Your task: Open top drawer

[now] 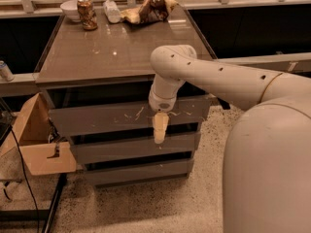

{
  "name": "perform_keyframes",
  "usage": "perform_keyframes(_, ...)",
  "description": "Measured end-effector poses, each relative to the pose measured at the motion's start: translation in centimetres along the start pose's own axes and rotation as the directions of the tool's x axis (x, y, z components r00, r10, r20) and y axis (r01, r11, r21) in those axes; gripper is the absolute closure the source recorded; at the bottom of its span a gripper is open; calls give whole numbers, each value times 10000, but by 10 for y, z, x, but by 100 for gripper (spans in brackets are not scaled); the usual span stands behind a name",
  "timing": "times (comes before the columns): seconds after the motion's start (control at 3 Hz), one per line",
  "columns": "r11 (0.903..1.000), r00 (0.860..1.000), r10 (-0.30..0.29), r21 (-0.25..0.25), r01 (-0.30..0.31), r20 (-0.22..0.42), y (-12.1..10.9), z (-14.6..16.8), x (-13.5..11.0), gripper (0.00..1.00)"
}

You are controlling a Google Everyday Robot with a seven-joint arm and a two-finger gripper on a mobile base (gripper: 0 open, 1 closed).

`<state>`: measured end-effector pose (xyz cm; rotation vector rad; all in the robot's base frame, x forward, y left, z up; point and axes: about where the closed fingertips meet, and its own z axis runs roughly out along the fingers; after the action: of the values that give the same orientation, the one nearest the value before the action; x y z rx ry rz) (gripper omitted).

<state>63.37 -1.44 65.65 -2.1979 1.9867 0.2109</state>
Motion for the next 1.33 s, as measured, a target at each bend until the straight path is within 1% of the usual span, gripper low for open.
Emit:
perform_keyframes(0.33,10000,10000,4,-15,-4,-1,2,-1,0,0)
perform_keyframes(0.67,9993,9999,47,-369,-51,-110,9,-2,2,0)
perform_keyframes(1.33,9967,9995,174,-787,-193,-249,24,-9,7,0)
